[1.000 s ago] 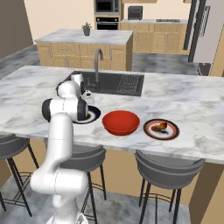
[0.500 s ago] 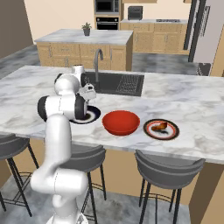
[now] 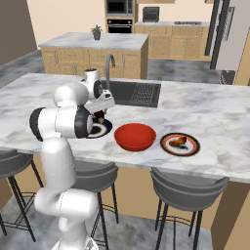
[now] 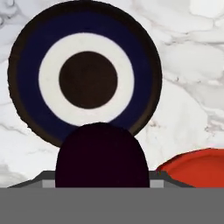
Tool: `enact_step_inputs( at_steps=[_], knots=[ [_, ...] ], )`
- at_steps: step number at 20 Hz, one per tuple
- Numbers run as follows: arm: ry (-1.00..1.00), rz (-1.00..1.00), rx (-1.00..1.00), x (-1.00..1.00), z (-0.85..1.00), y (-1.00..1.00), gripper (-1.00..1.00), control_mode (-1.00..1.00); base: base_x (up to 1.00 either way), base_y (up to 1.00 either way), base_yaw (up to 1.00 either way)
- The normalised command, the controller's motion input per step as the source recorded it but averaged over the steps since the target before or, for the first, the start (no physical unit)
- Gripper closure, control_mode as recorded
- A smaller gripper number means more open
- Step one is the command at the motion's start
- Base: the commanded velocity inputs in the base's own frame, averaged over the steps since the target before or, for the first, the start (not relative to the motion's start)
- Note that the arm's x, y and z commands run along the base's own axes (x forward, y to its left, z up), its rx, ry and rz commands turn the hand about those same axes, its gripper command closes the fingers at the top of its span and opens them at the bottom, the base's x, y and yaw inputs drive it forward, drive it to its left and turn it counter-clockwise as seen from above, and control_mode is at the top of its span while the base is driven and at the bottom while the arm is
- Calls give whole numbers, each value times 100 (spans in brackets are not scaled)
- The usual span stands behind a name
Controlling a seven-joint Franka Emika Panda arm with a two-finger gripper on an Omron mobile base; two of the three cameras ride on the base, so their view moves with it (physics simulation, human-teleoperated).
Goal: Pick the chicken drumstick and eggplant from their plates and place them in the bowl. Then put the bowl in the fridge.
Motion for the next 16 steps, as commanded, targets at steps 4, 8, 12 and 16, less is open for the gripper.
enact_step_inputs(
  at_steps=[4, 8, 12, 16],
  knots=[
    [-27, 10, 0, -60, 18, -63, 100, -100, 0, 0, 0],
    [-14, 12, 3, -42, 13, -65, 100, -100, 0, 0, 0],
    [-4, 15, 1, -32, 15, -64, 100, -100, 0, 0, 0],
    [10, 19, -1, -8, 12, -51, 100, -100, 0, 0, 0]
  ],
)
